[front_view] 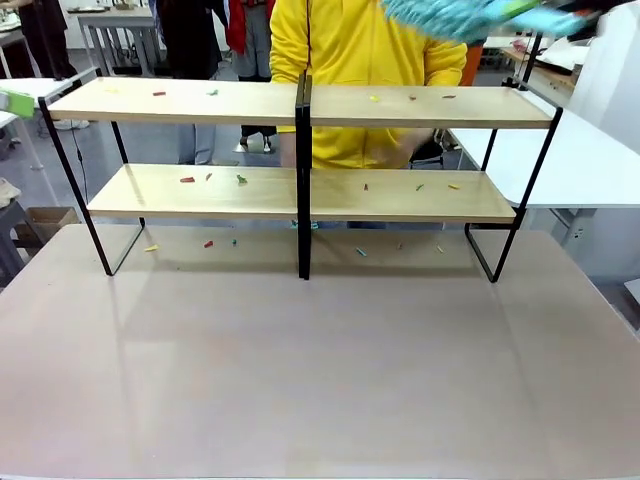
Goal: Clean the shelves.
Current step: Pick up the Duster when the human hands it over, then clean a randomly selected level of the Shelf with the Duster.
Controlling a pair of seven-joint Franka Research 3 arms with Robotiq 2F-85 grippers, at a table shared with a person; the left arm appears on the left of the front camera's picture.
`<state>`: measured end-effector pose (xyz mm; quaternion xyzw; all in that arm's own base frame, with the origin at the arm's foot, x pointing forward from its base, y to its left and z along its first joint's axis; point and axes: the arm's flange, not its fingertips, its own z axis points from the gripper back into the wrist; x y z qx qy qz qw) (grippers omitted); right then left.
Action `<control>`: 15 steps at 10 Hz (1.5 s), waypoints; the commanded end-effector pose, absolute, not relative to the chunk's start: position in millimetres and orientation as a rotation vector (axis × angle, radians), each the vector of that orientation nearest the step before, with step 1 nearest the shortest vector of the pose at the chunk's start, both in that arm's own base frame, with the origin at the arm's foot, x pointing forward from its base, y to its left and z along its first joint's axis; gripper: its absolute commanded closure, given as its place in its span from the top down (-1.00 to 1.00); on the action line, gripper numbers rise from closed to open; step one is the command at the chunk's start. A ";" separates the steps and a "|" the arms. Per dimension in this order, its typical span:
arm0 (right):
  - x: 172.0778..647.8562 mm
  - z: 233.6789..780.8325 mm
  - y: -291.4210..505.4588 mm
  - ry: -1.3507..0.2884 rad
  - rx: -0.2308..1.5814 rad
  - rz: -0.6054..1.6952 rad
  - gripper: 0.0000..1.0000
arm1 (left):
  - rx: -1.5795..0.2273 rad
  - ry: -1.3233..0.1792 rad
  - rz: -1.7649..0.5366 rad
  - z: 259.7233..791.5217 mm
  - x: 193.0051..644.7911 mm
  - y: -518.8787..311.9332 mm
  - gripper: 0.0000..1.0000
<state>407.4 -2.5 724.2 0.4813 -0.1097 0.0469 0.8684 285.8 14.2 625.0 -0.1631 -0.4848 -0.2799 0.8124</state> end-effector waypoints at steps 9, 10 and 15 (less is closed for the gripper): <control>237.1 728.0 -181.0 -0.542 0.806 0.622 -1.00 | -0.355 -1.037 -0.594 624.4 286.4 14.4 1.00; 237.1 728.0 -181.0 -0.542 0.806 0.622 -1.00 | -0.355 -1.037 -0.594 624.4 286.4 14.4 1.00; 237.1 728.0 -181.0 -0.542 0.806 0.622 -1.00 | -0.355 -1.037 -0.594 624.4 286.4 14.4 1.00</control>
